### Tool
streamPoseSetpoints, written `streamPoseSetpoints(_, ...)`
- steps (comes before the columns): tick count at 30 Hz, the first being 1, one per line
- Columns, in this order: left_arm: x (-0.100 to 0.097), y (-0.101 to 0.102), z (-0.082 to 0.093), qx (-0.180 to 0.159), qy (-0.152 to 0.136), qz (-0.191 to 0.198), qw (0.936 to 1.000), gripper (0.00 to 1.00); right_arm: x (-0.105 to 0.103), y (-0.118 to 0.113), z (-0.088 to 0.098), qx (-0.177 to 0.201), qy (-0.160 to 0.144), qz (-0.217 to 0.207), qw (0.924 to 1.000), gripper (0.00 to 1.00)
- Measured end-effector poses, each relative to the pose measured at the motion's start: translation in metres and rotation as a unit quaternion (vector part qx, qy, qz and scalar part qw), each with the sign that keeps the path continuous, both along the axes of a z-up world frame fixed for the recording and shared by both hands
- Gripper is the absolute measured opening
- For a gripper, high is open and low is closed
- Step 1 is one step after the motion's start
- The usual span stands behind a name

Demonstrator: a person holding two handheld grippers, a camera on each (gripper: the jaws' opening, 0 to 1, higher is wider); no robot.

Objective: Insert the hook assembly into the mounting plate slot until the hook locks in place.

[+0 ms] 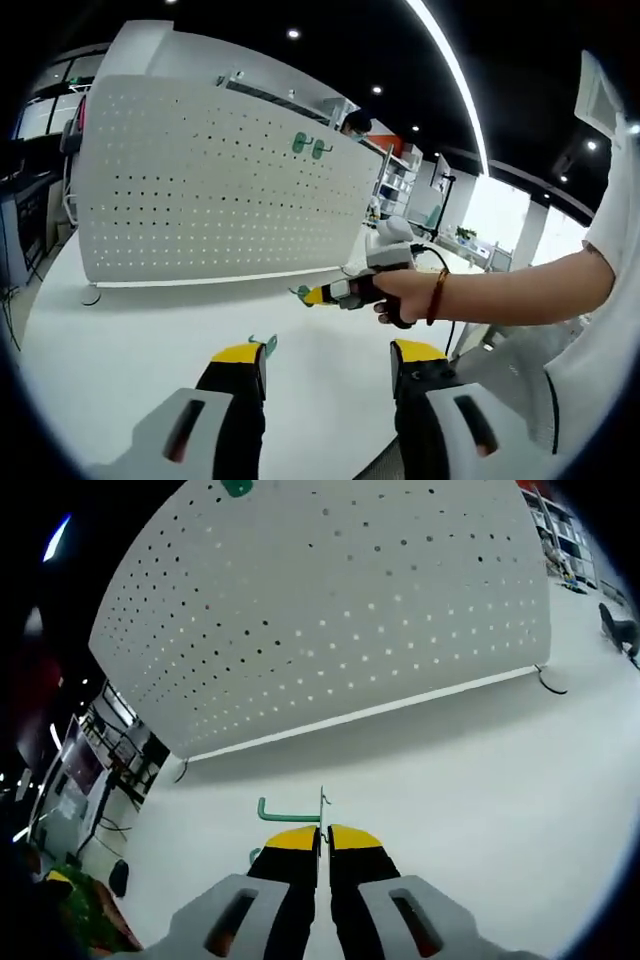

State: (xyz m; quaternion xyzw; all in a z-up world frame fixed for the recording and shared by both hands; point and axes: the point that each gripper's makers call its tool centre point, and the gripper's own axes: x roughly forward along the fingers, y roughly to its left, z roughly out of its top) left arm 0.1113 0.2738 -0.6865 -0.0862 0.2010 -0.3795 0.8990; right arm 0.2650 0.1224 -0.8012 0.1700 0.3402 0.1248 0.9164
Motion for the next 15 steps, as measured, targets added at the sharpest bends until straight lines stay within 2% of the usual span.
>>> streamPoseSetpoints(5,-0.001,-0.007,0.002,0.003,0.001,-0.008,1.0000,0.51,-0.007,0.005,0.008,0.004,-0.015,0.013,0.9998,0.02)
streamPoseSetpoints(12,-0.005,-0.013,0.011,-0.008,-0.005,-0.012,0.9999,0.51,-0.013,0.009,0.033,0.009,-0.060,0.028,0.9978,0.02)
streamPoseSetpoints(15,-0.005,-0.014,0.014,-0.012,-0.007,-0.010,0.9998,0.51,-0.016,0.008,0.038,0.012,-0.069,0.030,0.9971,0.02)
